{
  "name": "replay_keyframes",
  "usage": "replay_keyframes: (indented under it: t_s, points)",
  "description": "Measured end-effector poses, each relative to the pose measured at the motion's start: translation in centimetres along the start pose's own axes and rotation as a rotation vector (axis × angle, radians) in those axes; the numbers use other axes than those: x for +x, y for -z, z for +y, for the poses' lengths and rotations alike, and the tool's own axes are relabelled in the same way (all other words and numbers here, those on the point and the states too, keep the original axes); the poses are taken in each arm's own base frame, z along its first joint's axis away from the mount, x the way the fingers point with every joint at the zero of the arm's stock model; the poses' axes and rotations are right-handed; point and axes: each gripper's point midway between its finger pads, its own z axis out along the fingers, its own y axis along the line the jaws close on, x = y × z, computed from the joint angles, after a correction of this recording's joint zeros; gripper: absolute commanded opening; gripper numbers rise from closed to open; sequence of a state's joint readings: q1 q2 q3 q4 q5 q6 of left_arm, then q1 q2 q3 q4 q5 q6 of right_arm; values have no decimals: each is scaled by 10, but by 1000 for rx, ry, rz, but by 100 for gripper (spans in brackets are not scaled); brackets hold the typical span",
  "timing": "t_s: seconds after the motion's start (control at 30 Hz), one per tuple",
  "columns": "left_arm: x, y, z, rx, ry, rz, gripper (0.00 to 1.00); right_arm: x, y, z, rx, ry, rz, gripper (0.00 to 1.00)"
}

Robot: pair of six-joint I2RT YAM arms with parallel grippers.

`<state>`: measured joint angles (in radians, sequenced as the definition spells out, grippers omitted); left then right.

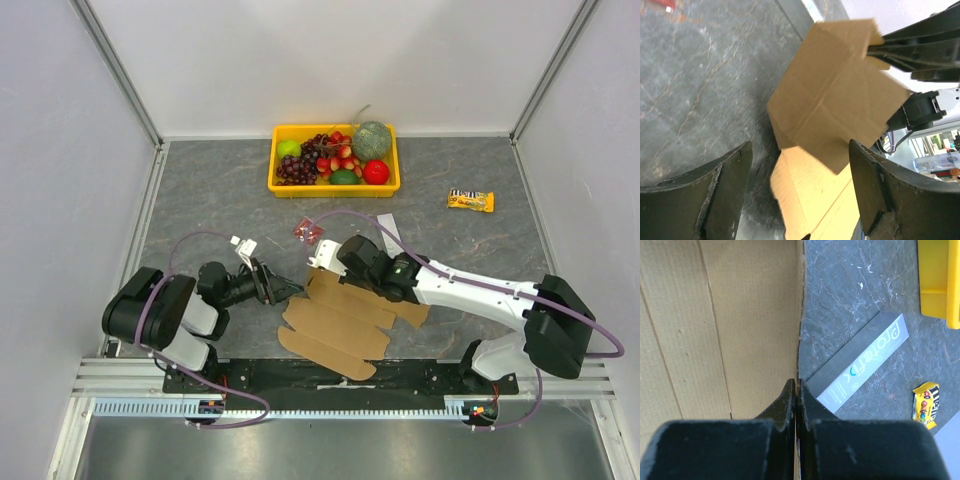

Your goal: Fold the paper box

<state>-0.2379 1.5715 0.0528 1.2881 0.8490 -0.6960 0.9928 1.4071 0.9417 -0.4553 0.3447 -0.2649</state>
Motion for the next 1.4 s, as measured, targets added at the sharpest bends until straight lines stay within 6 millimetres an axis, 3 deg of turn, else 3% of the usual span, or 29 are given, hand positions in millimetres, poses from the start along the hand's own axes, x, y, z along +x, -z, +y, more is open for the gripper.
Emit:
replay_keyframes:
  t_s: [0.23, 0.6, 0.97, 1.1, 1.4]
  points:
    - [-19, 2, -26, 81, -108, -52, 86, -3, 2, 9, -21, 44, -11, 2]
    - [-6, 0, -32, 115, -105, 1, 86, -19, 9, 27, -24, 149, -65, 2]
    - [0, -4, -36, 133, -149, 18, 86, -23, 13, 22, 83, 219, -91, 0]
    - [-14, -5, -39, 121, -230, -43, 86, -25, 16, 19, 127, 255, -100, 0]
    - [-47, -8, -74, 114, -503, -185, 87, -33, 21, 19, 195, 321, -134, 0]
